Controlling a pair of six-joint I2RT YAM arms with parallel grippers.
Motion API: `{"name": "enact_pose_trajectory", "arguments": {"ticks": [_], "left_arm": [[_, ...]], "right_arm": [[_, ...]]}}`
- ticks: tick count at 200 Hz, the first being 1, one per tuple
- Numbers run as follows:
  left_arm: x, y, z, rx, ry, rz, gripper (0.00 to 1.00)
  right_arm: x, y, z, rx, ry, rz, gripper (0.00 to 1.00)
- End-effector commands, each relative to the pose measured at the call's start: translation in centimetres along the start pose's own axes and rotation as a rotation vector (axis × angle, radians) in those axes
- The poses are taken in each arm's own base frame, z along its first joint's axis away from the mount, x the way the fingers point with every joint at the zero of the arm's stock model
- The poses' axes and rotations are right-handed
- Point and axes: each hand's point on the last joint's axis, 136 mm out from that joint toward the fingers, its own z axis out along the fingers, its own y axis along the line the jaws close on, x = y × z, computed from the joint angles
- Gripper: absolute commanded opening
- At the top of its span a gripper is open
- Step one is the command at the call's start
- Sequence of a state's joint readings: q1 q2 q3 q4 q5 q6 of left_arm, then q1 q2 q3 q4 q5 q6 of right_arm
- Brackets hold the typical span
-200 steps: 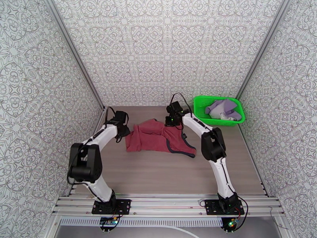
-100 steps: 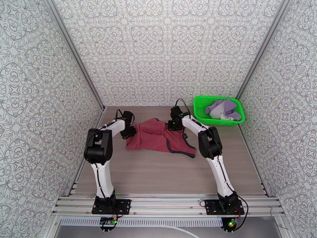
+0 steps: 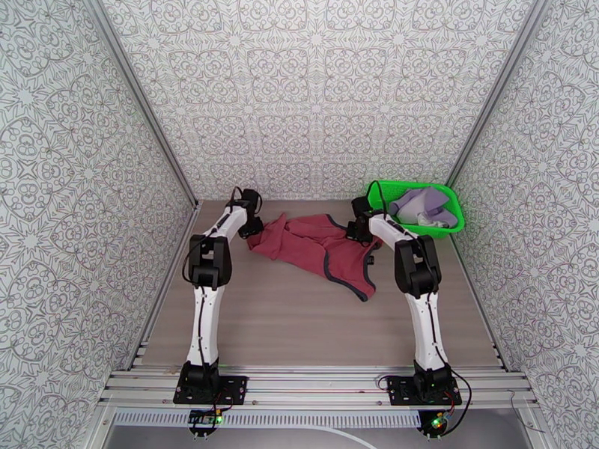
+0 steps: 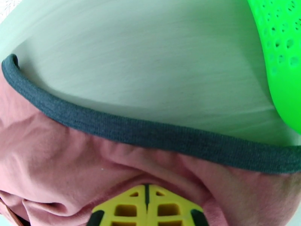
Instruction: Fold and stack the mixed laundry pile
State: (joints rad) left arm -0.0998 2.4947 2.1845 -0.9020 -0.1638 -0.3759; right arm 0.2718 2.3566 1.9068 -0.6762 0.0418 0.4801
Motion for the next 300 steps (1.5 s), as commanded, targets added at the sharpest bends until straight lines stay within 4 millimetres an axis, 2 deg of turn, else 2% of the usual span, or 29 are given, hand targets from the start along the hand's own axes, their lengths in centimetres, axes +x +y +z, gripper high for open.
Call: {"name": "enact_pose_trajectory", "arguments": {"ticks": [1,20,32,35,37,44,63,76,85,99,116,119,129,159,186,209,246,300], "left_arm": [[-2.5,1.1,-3.7,-0.012,-0.079,0.034,0.17],[-4.1,0.9,-7.8,0.022,-0.166,0.039,0.27],[-4.9,0.6,-11.0,0.048,-0.220,0.049,0.35],[-4.8,0.5,-11.2,0.049,-0.222,0.054,0.37],[-5.1,0.5,-12.5,0.059,-0.245,0.055,0.38],[-5.5,0.1,-14.7,0.076,-0.282,0.068,0.43],[-5.2,-2.6,-19.2,0.143,-0.343,0.160,0.59],[-3.7,-5.3,-20.3,0.189,-0.334,0.263,0.70],[-2.6,-7.3,-20.6,0.220,-0.319,0.334,0.74],[-1.0,-10.2,-19.9,0.249,-0.280,0.427,0.75],[-0.3,-12.1,-18.5,0.226,-0.254,0.476,0.65],[0.0,-12.4,-17.2,0.218,-0.231,0.485,0.64],[0.0,-12.9,-15.7,0.206,-0.208,0.484,0.62],[-1.0,-12.7,-11.7,0.161,-0.186,0.447,0.58],[-1.5,-12.6,-9.4,0.177,-0.189,0.426,0.58],[-2.0,-12.6,-8.4,0.161,-0.215,0.432,0.58],[-1.8,-12.9,-7.0,0.169,-0.212,0.439,0.57],[-1.1,-13.1,-5.2,0.179,-0.183,0.453,0.53]], "right_arm": [[2.2,-1.0,0.2,0.030,0.065,-0.033,0.00],[1.2,0.6,-1.7,-0.056,0.036,-0.054,0.01],[0.4,1.8,-3.6,-0.114,0.005,-0.070,0.07],[0.1,2.2,-4.3,-0.133,-0.007,-0.076,0.10],[0.0,2.3,-4.5,-0.138,-0.010,-0.077,0.10],[-0.4,2.9,-5.8,-0.167,-0.032,-0.088,0.16],[-1.0,3.9,-9.2,-0.218,-0.079,-0.116,0.28],[-0.8,4.3,-10.9,-0.245,-0.094,-0.124,0.33],[-0.6,4.4,-11.8,-0.262,-0.099,-0.124,0.36],[0.2,4.6,-12.6,-0.289,-0.094,-0.123,0.37],[1.4,4.6,-13.3,-0.320,-0.076,-0.116,0.37],[1.6,4.6,-13.3,-0.324,-0.073,-0.114,0.37],[2.4,4.5,-13.6,-0.335,-0.064,-0.110,0.37],[5.0,3.8,-14.8,-0.359,-0.052,-0.112,0.38],[7.2,2.8,-15.5,-0.364,-0.042,-0.106,0.38],[8.9,2.1,-15.8,-0.371,-0.034,-0.091,0.38],[10.4,1.7,-15.4,-0.378,-0.014,-0.074,0.38],[10.7,2.3,-15.4,-0.392,-0.006,-0.075,0.37]]}}
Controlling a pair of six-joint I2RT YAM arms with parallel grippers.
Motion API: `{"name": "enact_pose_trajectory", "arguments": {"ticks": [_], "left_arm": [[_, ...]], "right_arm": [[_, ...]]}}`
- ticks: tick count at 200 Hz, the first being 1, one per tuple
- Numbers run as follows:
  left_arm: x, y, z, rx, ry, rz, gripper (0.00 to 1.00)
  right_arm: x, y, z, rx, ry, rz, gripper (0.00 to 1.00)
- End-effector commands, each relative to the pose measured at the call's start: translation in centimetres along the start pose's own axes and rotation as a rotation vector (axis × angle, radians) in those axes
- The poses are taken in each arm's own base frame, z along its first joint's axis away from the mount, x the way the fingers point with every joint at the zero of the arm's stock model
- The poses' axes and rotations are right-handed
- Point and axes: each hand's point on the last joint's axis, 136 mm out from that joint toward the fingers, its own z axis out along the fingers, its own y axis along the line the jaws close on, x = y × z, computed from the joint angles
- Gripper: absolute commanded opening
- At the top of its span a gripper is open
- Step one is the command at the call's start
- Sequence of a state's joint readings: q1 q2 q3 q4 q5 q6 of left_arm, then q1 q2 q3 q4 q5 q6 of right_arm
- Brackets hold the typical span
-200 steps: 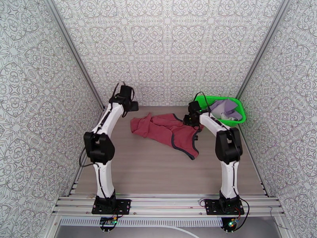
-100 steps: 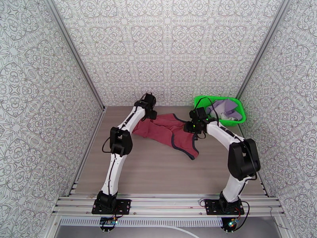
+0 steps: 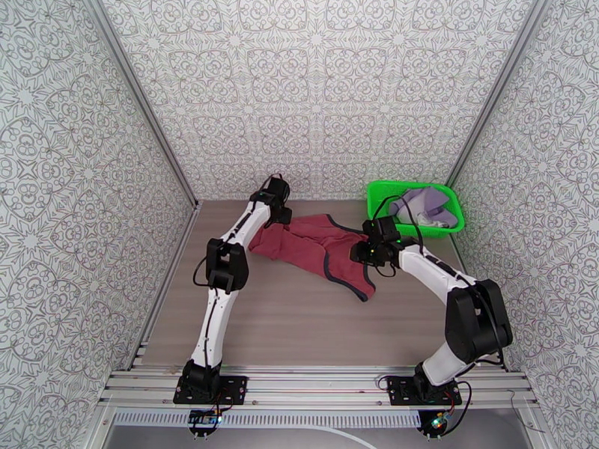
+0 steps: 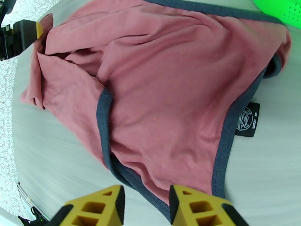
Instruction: Fold and stack the mixed laundry pile
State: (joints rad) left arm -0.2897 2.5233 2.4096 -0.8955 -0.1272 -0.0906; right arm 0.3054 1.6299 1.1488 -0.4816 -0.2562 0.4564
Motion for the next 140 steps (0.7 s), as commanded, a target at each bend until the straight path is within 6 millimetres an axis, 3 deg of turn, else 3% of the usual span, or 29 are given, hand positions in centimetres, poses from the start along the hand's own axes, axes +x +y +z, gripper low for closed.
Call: {"name": "enact_pose_trajectory", "arguments": {"ticks": [1,11,29,58,90,95,99,112,140], "left_arm": [[0.5,-0.2,1.3,0.013,0.010,0.028,0.53],[0.7,0.0,1.5,0.011,0.014,0.025,0.43],[0.7,0.5,1.6,0.004,0.016,0.014,0.00],[-0.1,1.0,-0.4,-0.006,-0.020,0.008,0.00],[-1.0,1.3,-5.6,-0.010,-0.115,0.003,0.00],[0.3,1.3,-5.4,-0.013,-0.094,0.006,0.00],[-0.1,1.5,-6.8,-0.014,-0.121,0.001,0.00],[0.6,1.7,-8.6,-0.016,-0.147,-0.002,0.00],[2.3,2.7,-10.8,-0.039,-0.158,-0.006,0.00]], "right_arm": [[0.0,1.3,-0.1,-0.041,-0.005,-0.006,0.37],[0.1,1.8,0.0,-0.051,0.000,-0.015,0.36],[0.2,3.0,0.5,-0.076,0.018,-0.049,0.36],[0.7,5.6,2.1,-0.109,0.073,-0.154,0.41],[0.2,7.6,4.7,-0.148,0.107,-0.253,0.52],[-0.1,7.6,5.2,-0.150,0.108,-0.270,0.58],[-0.2,7.6,5.5,-0.148,0.109,-0.278,0.60],[-0.8,7.7,6.8,-0.146,0.104,-0.323,0.67],[-1.0,7.8,9.6,-0.167,0.132,-0.369,0.70]]}}
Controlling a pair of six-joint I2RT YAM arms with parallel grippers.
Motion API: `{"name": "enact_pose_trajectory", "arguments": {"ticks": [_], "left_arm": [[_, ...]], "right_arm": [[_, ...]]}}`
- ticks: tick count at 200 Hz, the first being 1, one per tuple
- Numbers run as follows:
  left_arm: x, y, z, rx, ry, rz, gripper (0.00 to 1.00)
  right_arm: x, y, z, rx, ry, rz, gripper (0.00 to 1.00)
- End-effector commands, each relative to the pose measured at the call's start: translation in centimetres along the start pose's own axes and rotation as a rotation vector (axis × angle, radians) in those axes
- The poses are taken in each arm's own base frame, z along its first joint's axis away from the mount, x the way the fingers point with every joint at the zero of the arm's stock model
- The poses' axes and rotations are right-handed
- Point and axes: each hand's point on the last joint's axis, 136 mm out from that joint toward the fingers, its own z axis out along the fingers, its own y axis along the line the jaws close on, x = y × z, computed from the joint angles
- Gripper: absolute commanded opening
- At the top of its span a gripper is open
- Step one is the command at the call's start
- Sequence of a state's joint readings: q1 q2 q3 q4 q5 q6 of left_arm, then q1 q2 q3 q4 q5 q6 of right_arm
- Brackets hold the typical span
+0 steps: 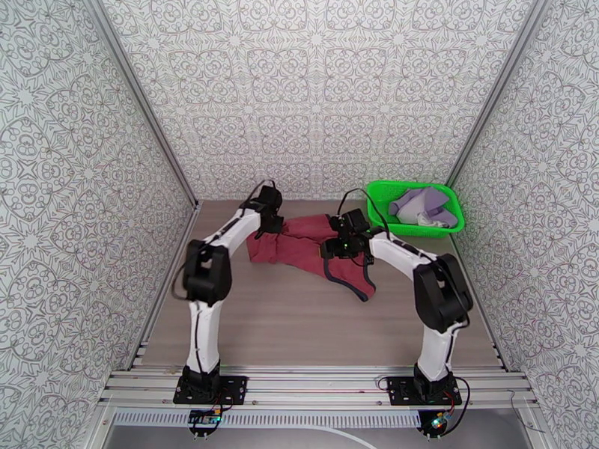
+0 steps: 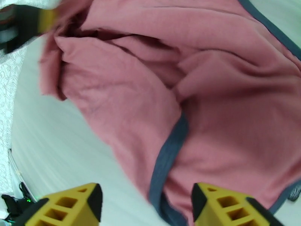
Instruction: Fold and stack the mixed laundry pile
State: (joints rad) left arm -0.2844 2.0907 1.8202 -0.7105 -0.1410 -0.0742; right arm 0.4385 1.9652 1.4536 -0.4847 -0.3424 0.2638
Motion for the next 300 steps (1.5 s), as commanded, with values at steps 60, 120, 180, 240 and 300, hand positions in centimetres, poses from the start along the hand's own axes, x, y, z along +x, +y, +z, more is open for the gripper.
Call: {"name": "enact_pose_trajectory", "arguments": {"ticks": [60,120,180,240,300], "left_arm": [[-0.4,2.3,-5.5,-0.052,-0.137,-0.019,0.00],[0.5,3.4,-8.7,-0.076,-0.177,-0.038,0.00],[2.7,5.9,-11.7,-0.156,-0.200,-0.077,0.00],[6.4,9.3,-12.5,-0.211,-0.201,-0.195,0.00],[12.7,10.7,-12.6,-0.355,-0.118,-0.403,0.00]], "right_arm": [[-1.2,1.0,5.2,-0.099,0.037,-0.090,0.58],[-1.5,0.1,6.2,-0.066,0.032,-0.080,0.40],[-1.8,1.7,2.2,-0.077,-0.038,-0.113,0.00],[4.8,4.7,-5.0,-0.200,-0.027,-0.221,0.00],[15.0,7.3,-4.8,-0.254,0.110,-0.207,0.00]]}}
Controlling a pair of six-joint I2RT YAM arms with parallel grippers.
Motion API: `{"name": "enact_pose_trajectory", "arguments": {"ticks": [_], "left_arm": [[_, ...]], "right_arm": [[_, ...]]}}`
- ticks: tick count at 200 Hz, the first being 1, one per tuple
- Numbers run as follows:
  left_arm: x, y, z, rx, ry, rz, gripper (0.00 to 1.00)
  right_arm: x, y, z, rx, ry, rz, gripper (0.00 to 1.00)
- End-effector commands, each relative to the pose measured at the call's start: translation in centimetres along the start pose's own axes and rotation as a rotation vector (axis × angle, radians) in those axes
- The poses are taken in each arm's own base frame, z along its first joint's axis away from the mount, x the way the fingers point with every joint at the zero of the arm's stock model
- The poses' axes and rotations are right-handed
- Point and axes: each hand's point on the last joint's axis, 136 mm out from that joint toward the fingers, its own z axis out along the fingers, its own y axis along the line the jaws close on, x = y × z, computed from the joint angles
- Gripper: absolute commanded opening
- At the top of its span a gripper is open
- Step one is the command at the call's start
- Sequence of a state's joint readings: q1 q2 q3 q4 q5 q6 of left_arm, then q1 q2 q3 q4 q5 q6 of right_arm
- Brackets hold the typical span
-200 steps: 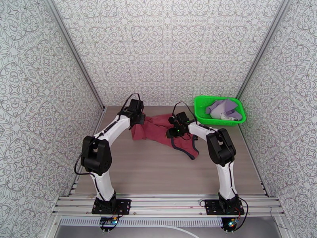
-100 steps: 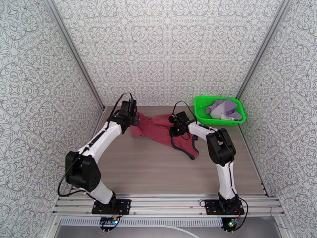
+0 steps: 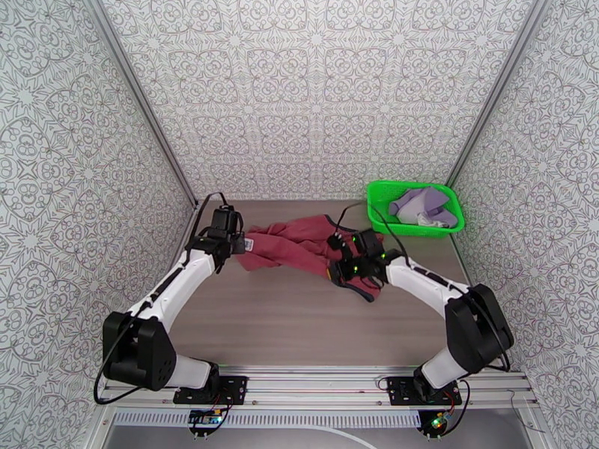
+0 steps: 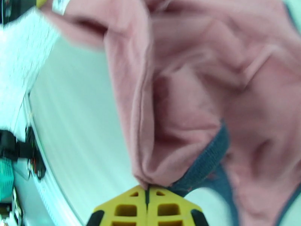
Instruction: Fold and stack the mixed laundry pile
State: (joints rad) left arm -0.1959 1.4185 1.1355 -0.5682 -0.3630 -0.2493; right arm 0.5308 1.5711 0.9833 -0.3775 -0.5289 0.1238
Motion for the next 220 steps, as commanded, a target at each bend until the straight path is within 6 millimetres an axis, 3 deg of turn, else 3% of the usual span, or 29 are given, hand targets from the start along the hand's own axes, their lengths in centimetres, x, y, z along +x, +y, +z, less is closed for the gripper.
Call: {"name": "enact_pose_trajectory", "arguments": {"ticks": [1,36,73,81,94,112,119,153,175,202,216,220], "left_arm": [[2.8,2.0,-0.4,-0.117,0.034,-0.119,0.00],[7.1,4.7,0.3,-0.257,0.107,-0.151,0.00],[7.7,6.4,0.8,-0.310,0.110,-0.188,0.00],[7.7,6.7,0.8,-0.318,0.108,-0.200,0.12],[7.7,7.0,0.6,-0.327,0.105,-0.214,0.45],[7.6,7.2,0.0,-0.322,0.097,-0.232,0.74],[7.5,7.3,-0.3,-0.319,0.096,-0.239,0.79],[6.1,7.8,-3.0,-0.297,0.068,-0.276,0.81],[4.9,6.7,-4.4,-0.213,0.091,-0.279,0.81],[4.9,2.4,-4.3,-0.020,0.206,-0.254,0.75],[5.6,-0.8,-3.5,0.106,0.282,-0.254,0.63],[5.9,-1.7,-3.3,0.141,0.302,-0.259,0.59]], "right_arm": [[3.8,2.0,1.1,-0.026,0.058,0.024,0.00],[8.1,3.2,2.1,0.021,0.090,0.089,0.00],[12.2,3.2,1.8,0.116,0.179,0.132,0.00],[13.0,2.9,1.7,0.144,0.205,0.142,0.00],[14.2,2.3,1.6,0.184,0.243,0.158,0.00],[15.5,1.6,1.5,0.225,0.282,0.178,0.00],[15.9,1.3,1.5,0.234,0.295,0.186,0.00],[17.2,1.3,1.9,0.244,0.355,0.194,0.00],[17.7,1.7,2.1,0.238,0.384,0.182,0.01],[17.9,2.5,1.8,0.211,0.399,0.175,0.26],[17.5,2.8,1.4,0.206,0.388,0.170,0.41],[17.4,2.9,1.2,0.207,0.383,0.168,0.50]]}}
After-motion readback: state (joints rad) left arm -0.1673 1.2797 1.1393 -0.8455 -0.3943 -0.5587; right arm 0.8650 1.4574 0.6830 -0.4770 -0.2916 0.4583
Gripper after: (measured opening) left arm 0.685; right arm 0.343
